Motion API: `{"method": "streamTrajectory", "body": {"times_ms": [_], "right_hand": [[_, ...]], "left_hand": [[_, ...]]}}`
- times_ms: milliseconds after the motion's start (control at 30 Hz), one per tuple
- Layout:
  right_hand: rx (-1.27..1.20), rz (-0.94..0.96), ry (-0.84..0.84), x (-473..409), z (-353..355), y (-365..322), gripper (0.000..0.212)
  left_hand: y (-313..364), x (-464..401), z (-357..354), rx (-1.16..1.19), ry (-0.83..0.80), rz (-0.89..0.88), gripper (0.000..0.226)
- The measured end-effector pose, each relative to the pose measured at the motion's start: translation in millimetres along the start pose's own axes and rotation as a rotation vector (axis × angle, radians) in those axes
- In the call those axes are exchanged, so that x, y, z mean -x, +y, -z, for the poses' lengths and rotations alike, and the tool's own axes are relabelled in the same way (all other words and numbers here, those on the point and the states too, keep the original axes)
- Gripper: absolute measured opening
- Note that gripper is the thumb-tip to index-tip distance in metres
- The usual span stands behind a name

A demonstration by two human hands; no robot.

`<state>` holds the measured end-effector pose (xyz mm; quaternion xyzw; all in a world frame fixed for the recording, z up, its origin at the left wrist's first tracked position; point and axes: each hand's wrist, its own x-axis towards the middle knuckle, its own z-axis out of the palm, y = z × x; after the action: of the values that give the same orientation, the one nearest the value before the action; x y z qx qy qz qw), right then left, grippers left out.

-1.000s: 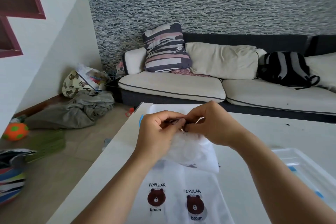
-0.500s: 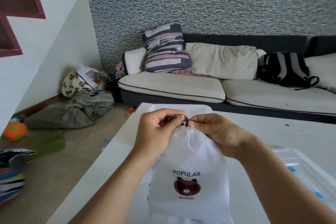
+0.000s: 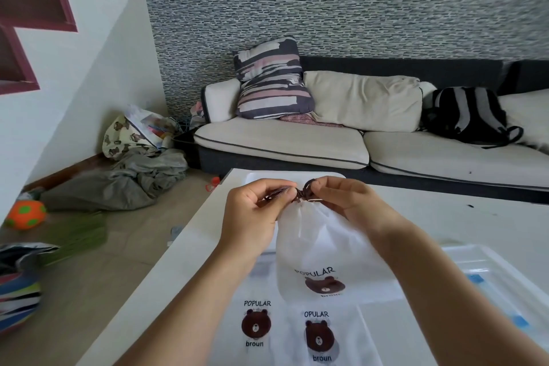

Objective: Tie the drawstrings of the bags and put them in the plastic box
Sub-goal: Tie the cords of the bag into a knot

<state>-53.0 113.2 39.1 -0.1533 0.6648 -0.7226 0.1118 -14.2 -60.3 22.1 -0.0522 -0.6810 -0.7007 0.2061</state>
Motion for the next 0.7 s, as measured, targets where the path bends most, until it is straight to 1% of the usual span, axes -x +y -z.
{"method": "streamTrajectory", "body": {"times_ms": [67,100,233,333,400,467,533,600,700], "right_hand": [[-0.052,-0.058,-0.031,0.6,-3.6,1.1,0.036],[-0.065,-0.082,-0.047,1.5,-5.6,0.2,0.04],[-0.083,-0.102,-0.079,5.7,-5.8,-4.7,0.041],[-0.232,-0.221,-0.134,10.7,-8.2,-7.3,0.043],[-0.283,-0.251,-0.152,12.2,-8.8,-8.0,0.04],[-0.228,-0.214,-0.118,10.8,-8.9,-7.5,0.036],[-0.177,-0.157,-0.046,9.2,-11.4,-8.4,0.02],[-0.184,-0.115,0.016,7.7,-13.7,-8.7,0.004],[-0.175,-0.044,0.058,5.5,-13.0,-7.6,0.01]], "left_hand": [[-0.1,0.3,0.0,-0.008,0.002,-0.013,0.019],[0.0,0.4,0.4,-0.002,0.007,-0.02,0.02],[0.7,1.0,0.9,-0.011,0.02,-0.049,0.02],[1.7,1.5,0.8,-0.043,0.008,-0.091,0.019],[2.1,1.0,1.6,-0.059,0.001,-0.119,0.02],[2.3,0.6,2.7,-0.07,0.003,-0.136,0.021],[1.9,0.7,3.8,-0.08,-0.001,-0.146,0.021],[0.3,0.1,4.7,-0.095,-0.01,-0.158,0.021],[-1.4,-0.9,5.5,-0.107,-0.017,-0.168,0.02]]}}
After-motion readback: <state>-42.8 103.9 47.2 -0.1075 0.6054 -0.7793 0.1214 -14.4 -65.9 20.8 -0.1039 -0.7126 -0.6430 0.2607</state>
